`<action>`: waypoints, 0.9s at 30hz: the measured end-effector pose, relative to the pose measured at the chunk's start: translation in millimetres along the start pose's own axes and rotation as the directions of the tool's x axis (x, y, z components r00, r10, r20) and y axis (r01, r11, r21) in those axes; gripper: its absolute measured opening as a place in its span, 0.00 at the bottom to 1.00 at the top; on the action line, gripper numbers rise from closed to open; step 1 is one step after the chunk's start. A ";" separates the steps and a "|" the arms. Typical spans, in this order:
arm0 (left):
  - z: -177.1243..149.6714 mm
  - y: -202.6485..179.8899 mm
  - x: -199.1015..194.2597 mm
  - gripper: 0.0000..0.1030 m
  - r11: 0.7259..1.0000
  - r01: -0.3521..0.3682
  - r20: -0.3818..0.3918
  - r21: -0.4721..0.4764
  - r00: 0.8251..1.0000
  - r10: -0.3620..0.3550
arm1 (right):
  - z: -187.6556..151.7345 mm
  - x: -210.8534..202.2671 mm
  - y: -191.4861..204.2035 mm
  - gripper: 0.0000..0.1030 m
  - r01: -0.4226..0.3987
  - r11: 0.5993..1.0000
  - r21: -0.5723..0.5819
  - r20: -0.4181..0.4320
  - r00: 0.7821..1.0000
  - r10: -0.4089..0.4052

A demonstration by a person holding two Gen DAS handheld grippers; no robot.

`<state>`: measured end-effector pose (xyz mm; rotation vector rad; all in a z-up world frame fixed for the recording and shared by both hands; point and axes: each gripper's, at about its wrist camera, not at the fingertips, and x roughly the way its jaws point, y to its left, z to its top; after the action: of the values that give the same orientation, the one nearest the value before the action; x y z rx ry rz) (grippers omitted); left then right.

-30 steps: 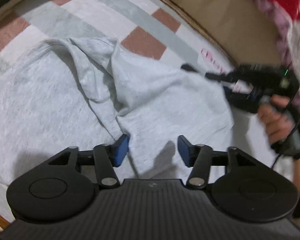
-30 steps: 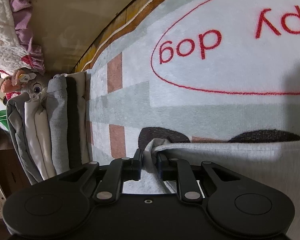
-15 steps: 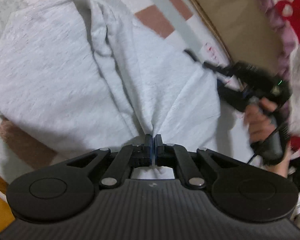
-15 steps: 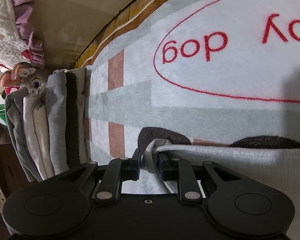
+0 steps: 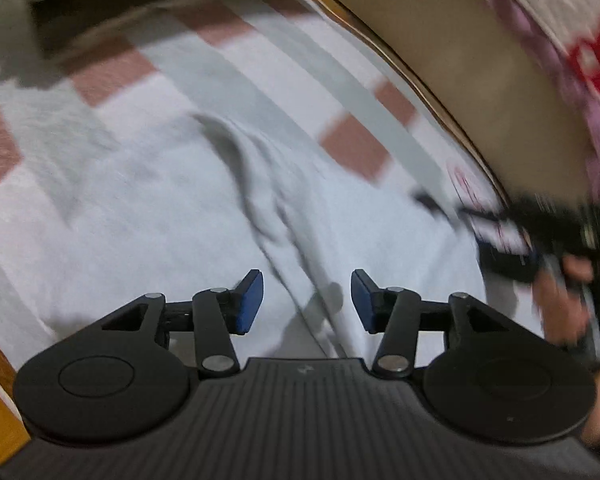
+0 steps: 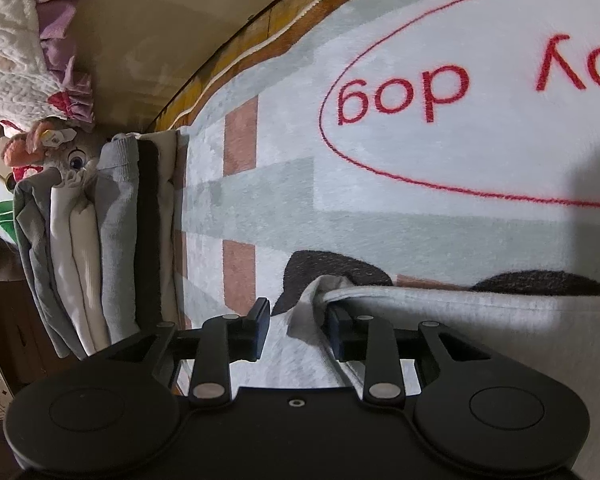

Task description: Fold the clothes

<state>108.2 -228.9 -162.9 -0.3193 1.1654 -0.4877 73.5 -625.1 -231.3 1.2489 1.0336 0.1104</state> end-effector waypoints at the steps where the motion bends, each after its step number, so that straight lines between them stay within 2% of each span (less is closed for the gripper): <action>1: 3.4 6.5 3.0 0.46 0.999 0.016 0.006 -0.027 1.000 -0.016 | -0.1 0.1 0.1 0.34 0.001 1.000 -0.001 0.000 1.000 -0.001; 6: 12.6 28.5 29.1 0.52 0.970 0.163 -0.008 -0.178 0.986 -0.167 | -0.8 0.7 2.5 0.36 0.010 1.000 -0.016 0.001 1.000 -0.010; 10: 15.3 40.7 37.1 0.62 0.916 0.253 0.080 -0.312 0.968 -0.240 | -0.4 0.8 2.7 0.36 0.010 1.000 -0.018 0.000 1.000 -0.010; 12: 17.4 45.3 40.7 0.60 0.893 0.284 0.116 -0.350 0.959 -0.259 | 0.0 1.1 2.5 0.36 0.010 1.000 -0.018 0.000 1.000 -0.010; 13: 20.0 46.1 42.0 0.53 0.891 0.288 0.123 -0.351 0.958 -0.261 | 0.2 1.2 2.2 0.36 0.009 1.000 -0.018 -0.001 1.000 -0.009; 14: 24.0 45.7 42.8 0.26 0.899 0.282 0.122 -0.336 0.959 -0.255 | 0.3 1.3 2.1 0.36 0.009 1.000 -0.017 -0.001 1.000 -0.009; 15: 28.1 44.1 43.0 0.14 0.913 0.268 0.117 -0.307 0.963 -0.243 | 0.4 1.4 1.8 0.36 0.008 1.000 -0.016 -0.001 1.000 -0.008; 17: 35.3 38.8 43.1 0.09 0.945 0.234 0.110 -0.228 0.971 -0.213 | 0.5 1.5 1.5 0.36 0.007 1.000 -0.015 -0.001 1.000 -0.007; 19: 39.3 32.7 42.1 0.09 0.963 0.214 0.103 -0.165 0.975 -0.199 | 0.2 1.5 2.0 0.36 0.009 1.000 -0.017 -0.001 1.000 -0.009; 21: 41.1 31.1 41.8 0.09 0.968 0.205 0.095 -0.143 0.977 -0.193 | 0.1 1.2 2.4 0.36 0.011 1.000 -0.021 -0.001 1.000 -0.011; 23: 41.5 34.2 46.4 0.15 0.962 0.202 0.091 -0.182 0.978 -0.188 | 0.2 1.1 2.6 0.36 0.013 1.000 -0.022 -0.002 1.000 -0.013; 25: 41.7 37.4 52.8 0.17 0.956 0.205 0.087 -0.209 0.978 -0.191 | -0.1 0.9 2.6 0.36 0.012 1.000 -0.021 0.000 1.000 -0.012; 26: 43.7 36.0 55.2 0.05 0.963 0.197 0.085 -0.183 0.979 -0.185 | -0.3 0.8 2.6 0.36 0.011 1.000 -0.019 0.001 1.000 -0.011; 27: 48.4 31.8 55.2 0.06 0.974 0.183 0.087 -0.131 0.981 -0.172 | -0.6 0.7 2.4 0.36 0.009 1.000 -0.015 0.002 1.000 -0.009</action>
<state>176.7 -231.0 -204.3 -0.5612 1.1048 -0.5474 74.6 -623.4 -229.8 1.2302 1.0345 0.1100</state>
